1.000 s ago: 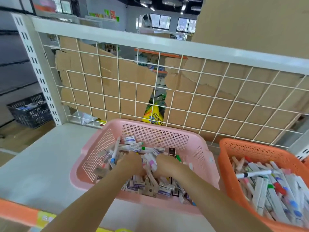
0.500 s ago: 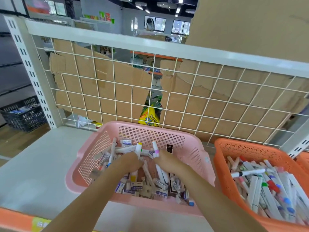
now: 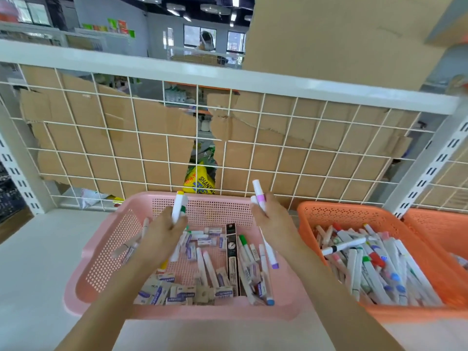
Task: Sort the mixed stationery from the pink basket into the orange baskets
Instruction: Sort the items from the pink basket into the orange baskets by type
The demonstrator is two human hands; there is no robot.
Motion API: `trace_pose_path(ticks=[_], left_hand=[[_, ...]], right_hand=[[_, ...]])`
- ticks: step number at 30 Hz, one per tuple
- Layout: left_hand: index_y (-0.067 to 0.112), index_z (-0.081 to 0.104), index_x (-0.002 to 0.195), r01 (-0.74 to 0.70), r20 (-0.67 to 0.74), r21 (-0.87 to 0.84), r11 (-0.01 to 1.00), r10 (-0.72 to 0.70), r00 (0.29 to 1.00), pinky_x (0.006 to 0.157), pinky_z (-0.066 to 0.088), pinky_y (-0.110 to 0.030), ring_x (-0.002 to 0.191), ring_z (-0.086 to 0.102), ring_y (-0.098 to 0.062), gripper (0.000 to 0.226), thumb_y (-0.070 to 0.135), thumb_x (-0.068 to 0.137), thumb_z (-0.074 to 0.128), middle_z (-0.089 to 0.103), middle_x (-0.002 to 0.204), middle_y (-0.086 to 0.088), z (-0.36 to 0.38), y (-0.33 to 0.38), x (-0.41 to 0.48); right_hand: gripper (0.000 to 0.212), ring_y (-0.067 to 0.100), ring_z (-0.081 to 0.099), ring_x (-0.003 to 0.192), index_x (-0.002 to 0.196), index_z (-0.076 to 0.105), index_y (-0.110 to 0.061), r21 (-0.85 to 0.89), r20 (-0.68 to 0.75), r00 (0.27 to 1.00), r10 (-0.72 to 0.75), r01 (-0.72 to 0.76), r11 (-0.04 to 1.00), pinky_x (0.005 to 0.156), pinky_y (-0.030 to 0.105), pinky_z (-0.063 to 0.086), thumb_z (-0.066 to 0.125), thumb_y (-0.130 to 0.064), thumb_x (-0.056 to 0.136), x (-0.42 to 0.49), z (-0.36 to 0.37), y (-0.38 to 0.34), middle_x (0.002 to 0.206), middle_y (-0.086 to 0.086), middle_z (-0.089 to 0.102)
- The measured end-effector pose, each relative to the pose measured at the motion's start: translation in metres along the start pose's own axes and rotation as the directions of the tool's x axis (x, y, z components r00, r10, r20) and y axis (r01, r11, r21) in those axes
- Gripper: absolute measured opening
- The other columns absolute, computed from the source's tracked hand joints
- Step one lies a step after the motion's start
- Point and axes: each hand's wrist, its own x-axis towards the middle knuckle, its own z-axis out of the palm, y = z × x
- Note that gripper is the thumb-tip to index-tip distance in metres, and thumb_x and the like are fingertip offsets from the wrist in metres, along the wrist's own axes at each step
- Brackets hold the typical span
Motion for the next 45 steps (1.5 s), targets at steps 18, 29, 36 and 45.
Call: trace_pose_path(ticks=[18,29,36,45], left_hand=[[0.018,0.034,0.071,-0.204,-0.015,0.022,0.979,0.205,0.979,0.047,0.024,-0.033,0.05,0.039,-0.022,0.028,0.018,0.095,0.049,0.042,0.055,-0.007,0.057,0.095,-0.015],[0.019,0.04,0.096,-0.256,0.306,-0.119,0.959,0.28,0.91,0.05,0.034,-0.013,0.061,0.05,-0.009,0.008,0.016,0.096,0.047,0.051,0.082,-0.002,0.2,0.187,-0.034],[0.023,0.023,0.146,-0.22,0.356,-0.03,0.975,0.216,0.909,0.109,0.032,-0.039,0.131,0.041,-0.017,0.071,0.004,0.086,0.056,0.036,0.144,0.005,0.252,0.187,-0.05],[0.019,0.052,0.127,-0.391,0.152,0.083,0.916,0.377,0.914,0.091,0.04,-0.022,0.112,0.052,-0.013,0.041,0.015,0.087,0.058,0.047,0.129,0.006,0.204,0.179,-0.064]], right_hand=[[0.015,0.023,0.043,0.053,0.101,0.039,-0.008,-0.025,-0.421,0.881,0.217,-0.251,0.968,0.047,0.032,0.024,0.043,-0.021,0.098,-0.066,-0.154,0.142,0.065,0.011,0.051],[0.036,0.02,0.061,0.073,0.128,0.046,-0.011,-0.138,-0.152,0.962,0.225,-0.246,0.959,0.064,0.033,0.05,0.045,-0.03,0.098,-0.055,-0.177,0.199,0.083,0.005,0.063],[0.037,0.011,0.053,0.071,0.122,0.051,-0.024,-0.044,-0.148,0.959,0.243,-0.252,0.967,0.061,0.016,0.041,0.061,-0.012,0.088,-0.056,-0.181,0.219,0.091,0.003,0.062],[0.04,0.03,0.056,0.112,0.127,0.054,-0.013,-0.232,-0.281,0.957,-0.066,-0.001,0.973,0.086,0.037,0.048,0.063,-0.018,0.088,-0.068,-0.187,0.215,0.129,0.01,0.054]])
